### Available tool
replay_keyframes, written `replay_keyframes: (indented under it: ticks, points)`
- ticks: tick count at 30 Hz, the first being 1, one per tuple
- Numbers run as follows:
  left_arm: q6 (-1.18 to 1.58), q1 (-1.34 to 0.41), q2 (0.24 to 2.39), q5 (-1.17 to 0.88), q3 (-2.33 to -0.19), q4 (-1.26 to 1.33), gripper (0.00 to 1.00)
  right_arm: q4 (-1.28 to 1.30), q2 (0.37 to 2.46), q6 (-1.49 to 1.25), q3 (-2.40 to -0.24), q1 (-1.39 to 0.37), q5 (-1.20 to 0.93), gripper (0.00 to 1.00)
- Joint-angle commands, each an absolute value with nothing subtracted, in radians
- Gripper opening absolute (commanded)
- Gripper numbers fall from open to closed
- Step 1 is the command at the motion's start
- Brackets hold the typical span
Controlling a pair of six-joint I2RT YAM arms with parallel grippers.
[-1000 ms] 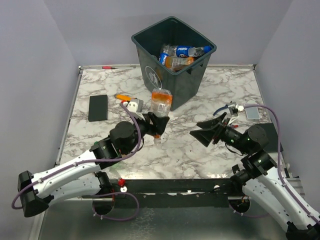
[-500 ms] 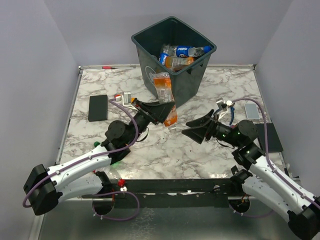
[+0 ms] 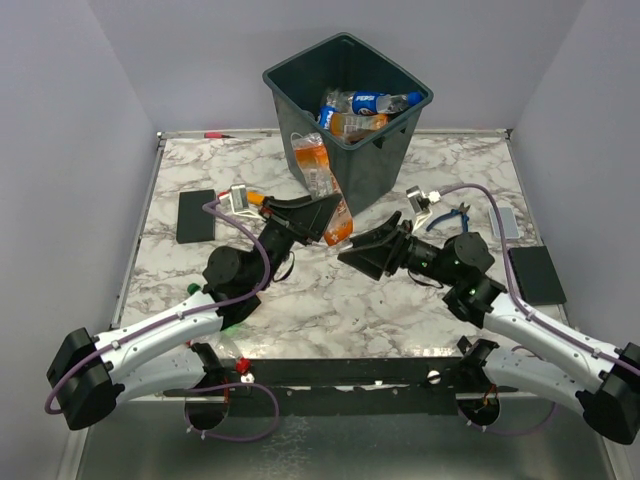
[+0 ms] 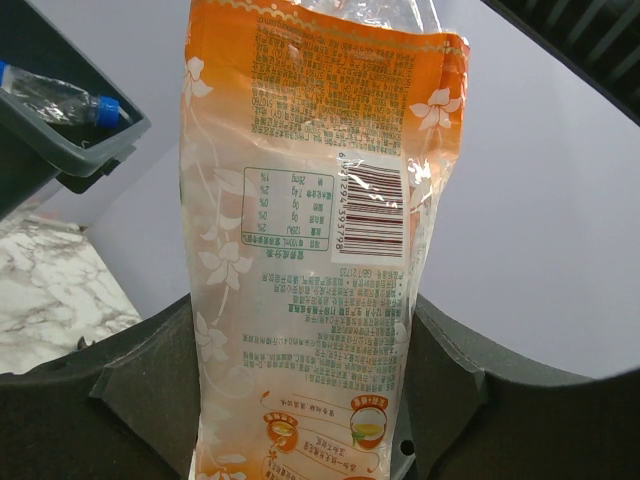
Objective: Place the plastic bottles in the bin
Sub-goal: Place the plastic bottle in the trash bin.
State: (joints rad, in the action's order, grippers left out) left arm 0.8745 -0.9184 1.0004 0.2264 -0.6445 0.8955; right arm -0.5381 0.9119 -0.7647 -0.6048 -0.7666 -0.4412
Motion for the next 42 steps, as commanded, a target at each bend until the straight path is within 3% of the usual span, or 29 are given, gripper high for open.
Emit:
replay_keyframes:
  ticks: [1,9,11,14,15,16,17,18,19,23,29,35,42]
  points:
    - [0.865,-0.925,0.982,0.249,-0.623,0.942,0.35,-0.623,0.945,-0.804,-0.634,-0.773,-0.361,0.61]
    - [0.857,-0.927,0.979,0.247,-0.610,0.943,0.35,-0.657,1.003,-0.834,-0.660,-0.779,-0.383,0.58]
    - [0.851,-0.927,0.979,0.246,-0.607,0.943,0.36,-0.623,1.021,-0.830,-0.681,-0.788,-0.385,0.47]
    - [0.827,-0.927,0.975,0.237,-0.604,0.941,0.42,-0.590,1.019,-0.825,-0.691,-0.790,-0.399,0.17]
    - [0.815,-0.927,0.971,0.233,-0.603,0.933,0.53,-0.559,1.009,-0.818,-0.692,-0.790,-0.401,0.04]
    - [0.799,-0.927,0.963,0.230,-0.605,0.913,0.70,-0.515,0.996,-0.804,-0.698,-0.790,-0.396,0.01]
    - [0.777,-0.927,0.950,0.229,-0.609,0.877,0.89,-0.466,0.975,-0.784,-0.701,-0.790,-0.390,0.00]
    - [0.744,-0.927,0.933,0.229,-0.612,0.840,0.98,-0.410,0.954,-0.761,-0.707,-0.790,-0.380,0.00]
    - [0.695,-0.927,0.907,0.234,-0.615,0.798,0.99,-0.335,0.926,-0.721,-0.723,-0.790,-0.365,0.00]
    - [0.417,-0.926,0.764,0.307,-0.661,0.531,0.99,0.183,0.837,-0.537,-0.865,-0.789,-0.243,0.00]
    - [-0.303,-0.926,0.685,0.163,-0.884,0.067,0.99,0.722,0.842,-0.404,-1.070,-0.787,-0.145,0.00]
    - [-0.838,-0.926,0.719,0.020,-0.919,-0.084,0.99,0.905,0.892,-0.395,-1.130,-0.787,-0.220,0.00]
    - [-1.100,-1.016,0.863,0.021,-0.996,-0.269,0.99,0.982,0.976,-0.357,-1.212,-0.788,-0.287,0.00]
